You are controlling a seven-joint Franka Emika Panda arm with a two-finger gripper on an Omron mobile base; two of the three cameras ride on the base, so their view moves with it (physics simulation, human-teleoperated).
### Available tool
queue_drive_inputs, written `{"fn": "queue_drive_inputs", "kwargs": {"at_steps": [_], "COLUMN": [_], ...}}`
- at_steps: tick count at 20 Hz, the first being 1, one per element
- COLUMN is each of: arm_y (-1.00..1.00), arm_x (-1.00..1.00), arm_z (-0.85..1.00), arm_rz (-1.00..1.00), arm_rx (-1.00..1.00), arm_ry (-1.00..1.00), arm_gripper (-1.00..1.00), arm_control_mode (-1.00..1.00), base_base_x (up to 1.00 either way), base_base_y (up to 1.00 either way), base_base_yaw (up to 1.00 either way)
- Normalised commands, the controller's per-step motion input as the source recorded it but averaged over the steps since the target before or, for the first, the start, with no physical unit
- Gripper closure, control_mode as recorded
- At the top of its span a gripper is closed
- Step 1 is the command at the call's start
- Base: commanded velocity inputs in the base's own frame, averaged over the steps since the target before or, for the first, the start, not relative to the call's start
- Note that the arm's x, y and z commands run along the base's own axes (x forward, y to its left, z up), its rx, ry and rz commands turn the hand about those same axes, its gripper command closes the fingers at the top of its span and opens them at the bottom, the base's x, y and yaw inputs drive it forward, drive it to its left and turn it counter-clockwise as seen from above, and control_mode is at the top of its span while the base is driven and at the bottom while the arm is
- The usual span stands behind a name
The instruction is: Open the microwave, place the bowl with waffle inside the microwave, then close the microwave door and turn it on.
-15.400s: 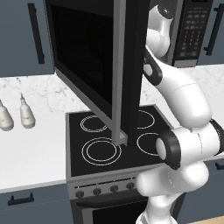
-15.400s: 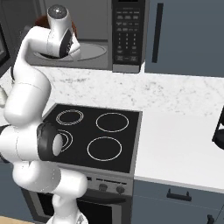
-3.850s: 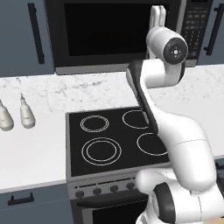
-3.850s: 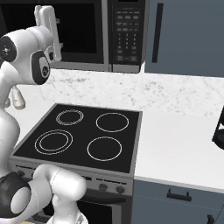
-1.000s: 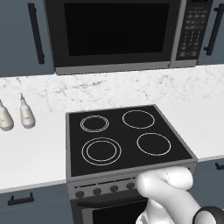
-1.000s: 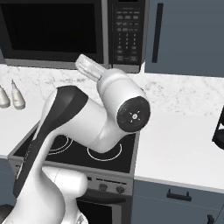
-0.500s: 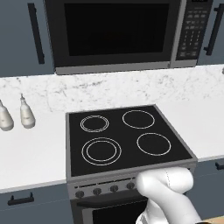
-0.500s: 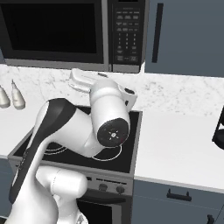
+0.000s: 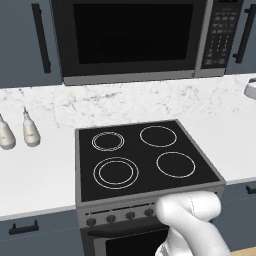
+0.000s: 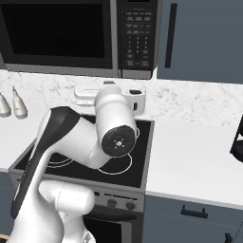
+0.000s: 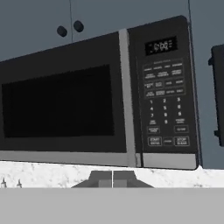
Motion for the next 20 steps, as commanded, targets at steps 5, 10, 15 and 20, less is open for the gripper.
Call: {"fn": "queue_drive_inputs", "kwargs": {"at_steps": [5,10,15,20], "arm_y": [-0.01,0.00,0.00,0.00], "arm_x": [0.26,0.48,0.56,0.45], "arm_z": [0.01,0.00,-0.03,-0.04], "arm_rz": [0.00,0.00,0.00,0.00], "arm_rx": [-0.11,-0.05,-0.02,0.00], "arm_ry": [0.03,-0.02,-0.02,0.00], "arm_gripper": [1.00,1.00,1.00,1.00], "arm_control_mode": [-1.00,-1.00,-1.00,-1.00], "base_base_x": [0.00,0.00,0.00,0.00], "base_base_y": [0.00,0.00,0.00,0.00], "base_base_yaw": [0.00,0.00,0.00,0.00]}}
